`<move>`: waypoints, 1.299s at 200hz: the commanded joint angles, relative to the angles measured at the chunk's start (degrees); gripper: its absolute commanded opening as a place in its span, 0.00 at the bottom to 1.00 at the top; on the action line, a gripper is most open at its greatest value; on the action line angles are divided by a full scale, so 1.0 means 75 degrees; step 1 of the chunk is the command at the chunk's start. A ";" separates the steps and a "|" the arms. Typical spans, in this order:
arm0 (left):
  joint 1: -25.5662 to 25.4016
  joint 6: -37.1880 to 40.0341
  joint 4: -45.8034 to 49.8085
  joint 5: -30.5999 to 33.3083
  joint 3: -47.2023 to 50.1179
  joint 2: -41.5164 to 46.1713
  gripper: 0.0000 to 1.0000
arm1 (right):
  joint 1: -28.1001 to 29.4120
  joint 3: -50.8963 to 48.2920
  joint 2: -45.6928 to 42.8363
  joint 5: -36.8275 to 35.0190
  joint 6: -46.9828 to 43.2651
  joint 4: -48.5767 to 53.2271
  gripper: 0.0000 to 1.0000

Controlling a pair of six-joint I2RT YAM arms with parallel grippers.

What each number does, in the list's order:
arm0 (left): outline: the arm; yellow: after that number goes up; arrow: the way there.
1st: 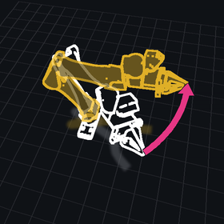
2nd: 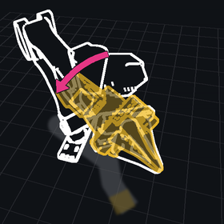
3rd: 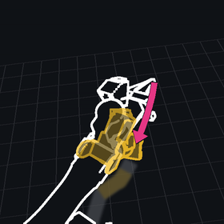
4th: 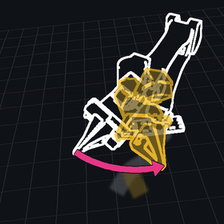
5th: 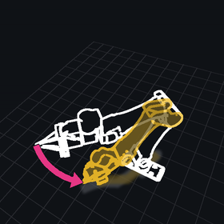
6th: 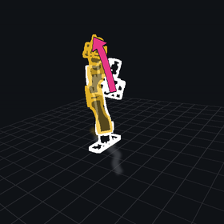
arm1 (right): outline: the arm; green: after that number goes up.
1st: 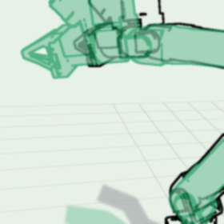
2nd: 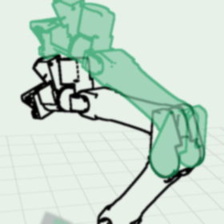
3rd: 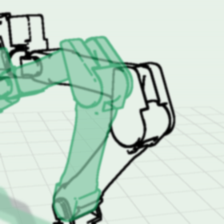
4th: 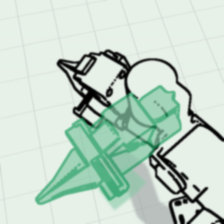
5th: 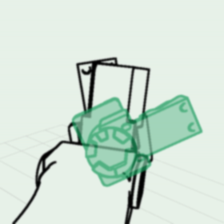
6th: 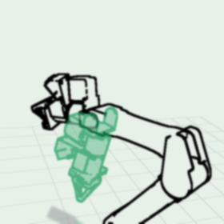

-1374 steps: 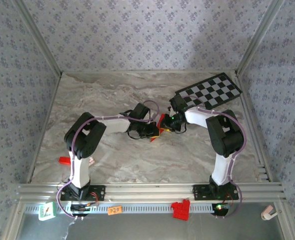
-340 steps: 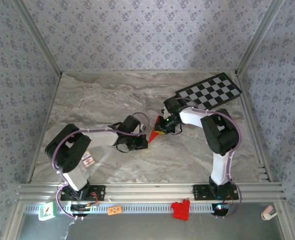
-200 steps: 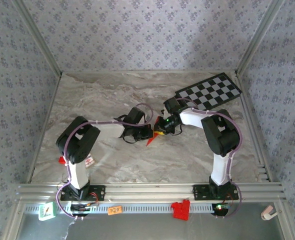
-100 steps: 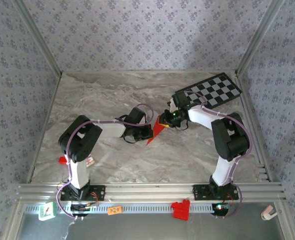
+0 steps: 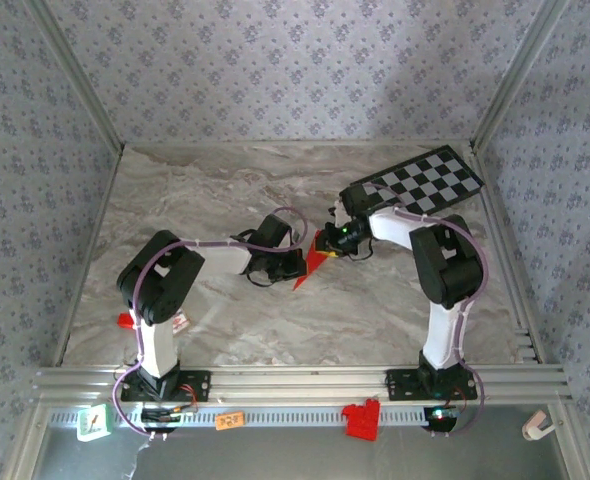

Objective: Fold a paper plane with a square sheet of paper (pick it up from the middle)
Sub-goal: Fold the wing for the fifth time at the center of the table.

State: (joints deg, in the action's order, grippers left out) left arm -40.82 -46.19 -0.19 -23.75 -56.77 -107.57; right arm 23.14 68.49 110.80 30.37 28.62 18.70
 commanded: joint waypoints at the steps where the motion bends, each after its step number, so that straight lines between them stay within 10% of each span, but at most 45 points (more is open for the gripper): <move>1: 0.0040 0.0028 0.0532 0.0079 -0.0094 -0.0269 0.00 | -0.0051 0.0313 0.0214 0.0094 -0.0254 0.0174 0.25; 260: 0.0127 0.0206 0.1173 0.0056 0.0071 -0.0365 0.00 | -0.1475 0.0305 0.0673 -0.0243 -0.0680 -0.1176 0.23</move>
State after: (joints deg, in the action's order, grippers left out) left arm -40.23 -45.93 0.36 -24.56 -57.23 -108.07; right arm 13.56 69.52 115.66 34.59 25.56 10.70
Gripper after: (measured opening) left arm 0.051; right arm 0.225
